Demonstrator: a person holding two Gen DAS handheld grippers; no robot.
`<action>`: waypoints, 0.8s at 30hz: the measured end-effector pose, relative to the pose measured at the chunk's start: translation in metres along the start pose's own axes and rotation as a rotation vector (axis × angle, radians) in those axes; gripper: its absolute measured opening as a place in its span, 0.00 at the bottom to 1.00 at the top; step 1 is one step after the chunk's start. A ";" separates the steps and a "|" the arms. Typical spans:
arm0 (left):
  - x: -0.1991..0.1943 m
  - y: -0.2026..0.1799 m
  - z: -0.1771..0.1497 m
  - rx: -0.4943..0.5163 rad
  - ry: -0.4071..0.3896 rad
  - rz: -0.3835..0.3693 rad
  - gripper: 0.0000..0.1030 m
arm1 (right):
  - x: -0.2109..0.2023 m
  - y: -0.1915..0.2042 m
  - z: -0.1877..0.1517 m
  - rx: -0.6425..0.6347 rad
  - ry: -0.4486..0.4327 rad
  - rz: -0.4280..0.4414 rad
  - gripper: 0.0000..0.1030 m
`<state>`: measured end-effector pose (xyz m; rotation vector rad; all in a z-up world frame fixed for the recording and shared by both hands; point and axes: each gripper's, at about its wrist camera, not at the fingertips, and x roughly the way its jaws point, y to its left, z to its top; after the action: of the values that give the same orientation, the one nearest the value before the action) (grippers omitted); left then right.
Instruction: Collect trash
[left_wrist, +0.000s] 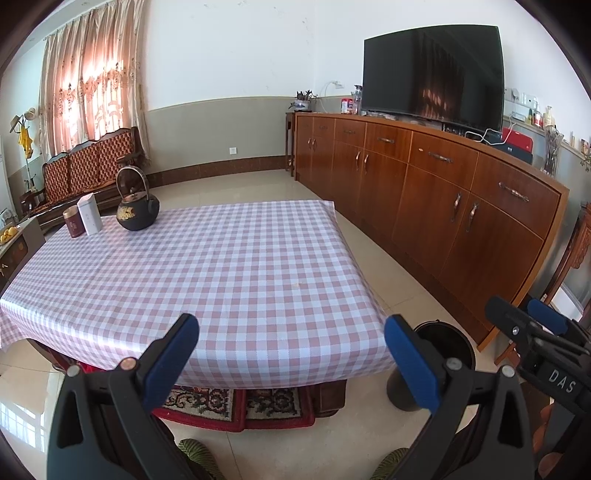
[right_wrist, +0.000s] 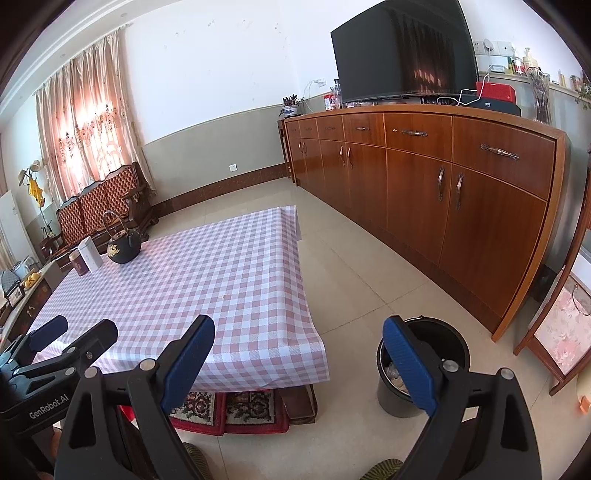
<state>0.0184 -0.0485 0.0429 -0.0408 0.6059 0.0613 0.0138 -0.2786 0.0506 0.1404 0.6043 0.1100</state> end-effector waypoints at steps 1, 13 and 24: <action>0.000 0.000 0.000 0.001 -0.001 0.000 0.98 | 0.000 0.000 -0.001 0.000 0.001 0.000 0.91; 0.007 0.000 -0.004 -0.003 0.027 -0.005 0.98 | 0.003 -0.002 -0.004 0.002 0.005 -0.009 0.91; 0.011 -0.006 -0.008 0.019 0.022 -0.060 0.98 | 0.006 -0.006 -0.006 0.010 0.013 -0.018 0.91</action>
<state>0.0237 -0.0549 0.0305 -0.0417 0.6268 -0.0034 0.0159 -0.2829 0.0409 0.1441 0.6187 0.0904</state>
